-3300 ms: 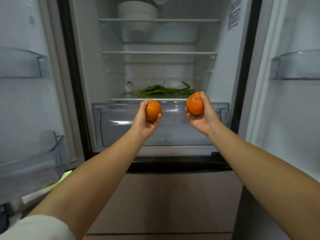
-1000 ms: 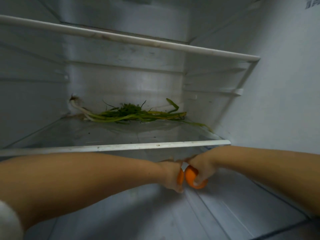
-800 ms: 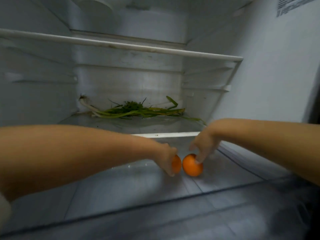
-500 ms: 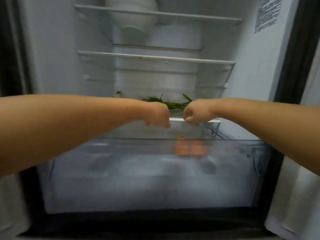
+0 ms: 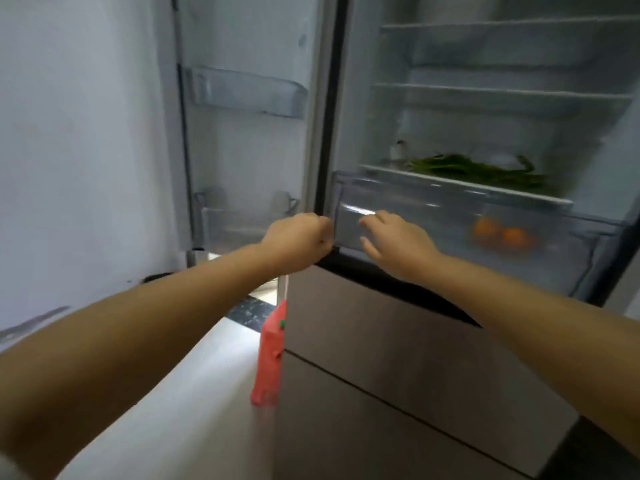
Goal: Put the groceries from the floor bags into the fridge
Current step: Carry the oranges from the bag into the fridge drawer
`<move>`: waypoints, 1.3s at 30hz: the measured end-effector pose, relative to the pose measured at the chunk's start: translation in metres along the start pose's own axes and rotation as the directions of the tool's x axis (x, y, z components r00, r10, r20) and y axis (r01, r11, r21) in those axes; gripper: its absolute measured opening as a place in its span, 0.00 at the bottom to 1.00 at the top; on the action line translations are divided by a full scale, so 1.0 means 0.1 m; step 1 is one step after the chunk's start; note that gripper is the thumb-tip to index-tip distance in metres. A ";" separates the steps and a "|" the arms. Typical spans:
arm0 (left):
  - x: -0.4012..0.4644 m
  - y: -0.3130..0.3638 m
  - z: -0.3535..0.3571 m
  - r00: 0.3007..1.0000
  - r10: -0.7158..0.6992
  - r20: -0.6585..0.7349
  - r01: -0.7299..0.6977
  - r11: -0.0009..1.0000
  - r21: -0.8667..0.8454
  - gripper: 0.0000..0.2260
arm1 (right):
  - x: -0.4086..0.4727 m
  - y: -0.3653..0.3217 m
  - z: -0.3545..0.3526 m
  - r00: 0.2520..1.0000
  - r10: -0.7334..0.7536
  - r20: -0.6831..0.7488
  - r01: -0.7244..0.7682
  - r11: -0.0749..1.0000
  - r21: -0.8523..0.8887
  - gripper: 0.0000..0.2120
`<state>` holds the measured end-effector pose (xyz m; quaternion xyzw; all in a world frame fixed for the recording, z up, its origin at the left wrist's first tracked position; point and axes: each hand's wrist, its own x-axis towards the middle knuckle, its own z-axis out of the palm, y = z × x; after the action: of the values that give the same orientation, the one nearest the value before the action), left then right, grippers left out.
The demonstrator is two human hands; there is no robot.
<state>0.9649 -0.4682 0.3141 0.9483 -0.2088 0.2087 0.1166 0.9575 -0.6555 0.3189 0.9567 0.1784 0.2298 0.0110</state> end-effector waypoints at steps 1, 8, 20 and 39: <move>-0.27 -0.17 -0.01 1.000 -0.024 0.014 0.024 1.000 -0.003 0.12 | -0.05 -0.26 0.09 0.999 -0.043 0.004 0.043 0.999 0.018 0.18; -2.47 -1.53 -0.37 0.934 -0.352 0.061 0.350 0.936 0.041 0.11 | -0.39 -2.45 0.62 0.890 -0.455 0.018 0.450 0.885 0.119 0.17; -6.86 -3.46 -1.54 0.449 -0.890 0.073 0.874 0.455 0.170 0.11 | -1.20 -7.28 1.12 0.674 -0.731 0.103 0.577 0.609 0.544 0.19; -9.49 -6.37 -2.19 -0.043 -0.993 0.108 0.998 -0.038 0.045 0.08 | -0.51 -11.65 2.02 0.272 -0.916 0.295 0.734 0.396 0.552 0.19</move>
<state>0.3886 0.4931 0.0012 0.8144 0.5274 0.0043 0.2420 0.6133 0.4297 -0.0042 0.7236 0.6762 -0.1343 0.0337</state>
